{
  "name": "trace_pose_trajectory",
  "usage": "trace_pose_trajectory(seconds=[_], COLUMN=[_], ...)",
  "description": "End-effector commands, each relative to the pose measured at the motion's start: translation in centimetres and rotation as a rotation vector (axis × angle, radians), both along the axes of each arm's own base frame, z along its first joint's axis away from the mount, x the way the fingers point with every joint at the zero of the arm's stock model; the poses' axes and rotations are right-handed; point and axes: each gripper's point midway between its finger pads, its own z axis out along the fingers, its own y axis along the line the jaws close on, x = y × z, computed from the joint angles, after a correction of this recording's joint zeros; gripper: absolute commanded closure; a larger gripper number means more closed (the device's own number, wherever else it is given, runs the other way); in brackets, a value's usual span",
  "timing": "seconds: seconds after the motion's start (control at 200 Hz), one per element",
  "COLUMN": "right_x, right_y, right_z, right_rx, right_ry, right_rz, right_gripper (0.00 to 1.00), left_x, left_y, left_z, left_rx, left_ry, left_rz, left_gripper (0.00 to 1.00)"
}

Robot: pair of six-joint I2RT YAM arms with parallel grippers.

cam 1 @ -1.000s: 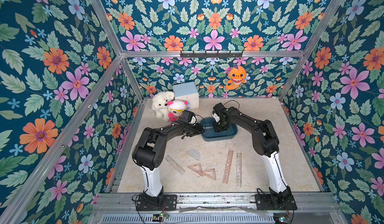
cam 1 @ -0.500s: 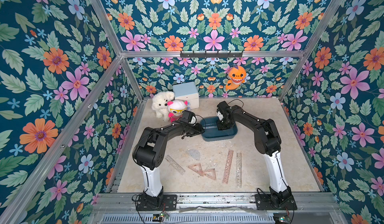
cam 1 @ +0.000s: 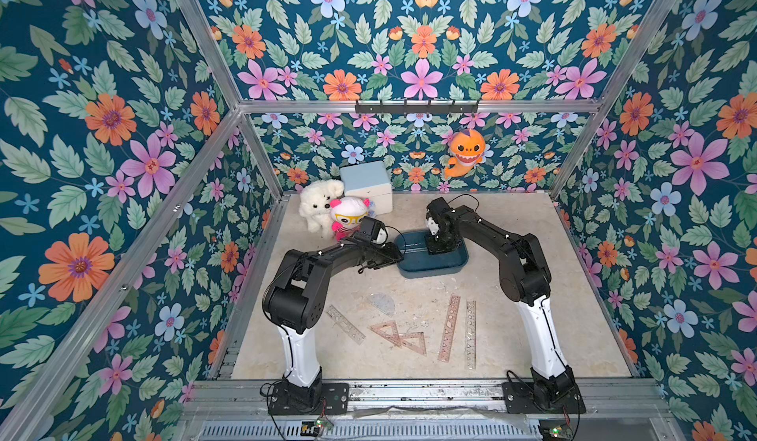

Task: Put the scattered rulers into the storage box
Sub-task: Adjust the storage box at the center of the board.

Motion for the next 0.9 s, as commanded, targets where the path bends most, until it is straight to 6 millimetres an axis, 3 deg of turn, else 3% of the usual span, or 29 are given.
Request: trace_pose_trajectory(seconds=[0.0,0.3,0.64,0.765,0.895], right_x=[0.4,0.6,-1.0,-1.9,-3.7], right_y=[0.4,0.6,1.2,-0.2,-3.0], right_z=[0.0,1.0,7.0,9.4,10.2], right_rx=[0.014,0.016,0.072,0.090,0.119], right_ry=[-0.002,-0.015,-0.073,-0.120,-0.140], right_rz=[-0.009,-0.006,0.005,-0.067,-0.164], right_gripper=[0.73,0.73,0.69,0.66,0.59], left_x=[0.4,0.8,1.1,0.3,-1.5], left_y=[0.0,0.1,0.8,1.5,1.9], left_z=[0.3,0.8,3.1,4.3,4.9], left_rx=[-0.001,0.007,0.025,0.045,0.042], left_ry=[-0.012,-0.037,-0.081,-0.092,-0.089], left_rz=[0.000,0.007,0.024,0.037,0.039], left_gripper=[0.43,0.42,0.29,0.21,0.16])
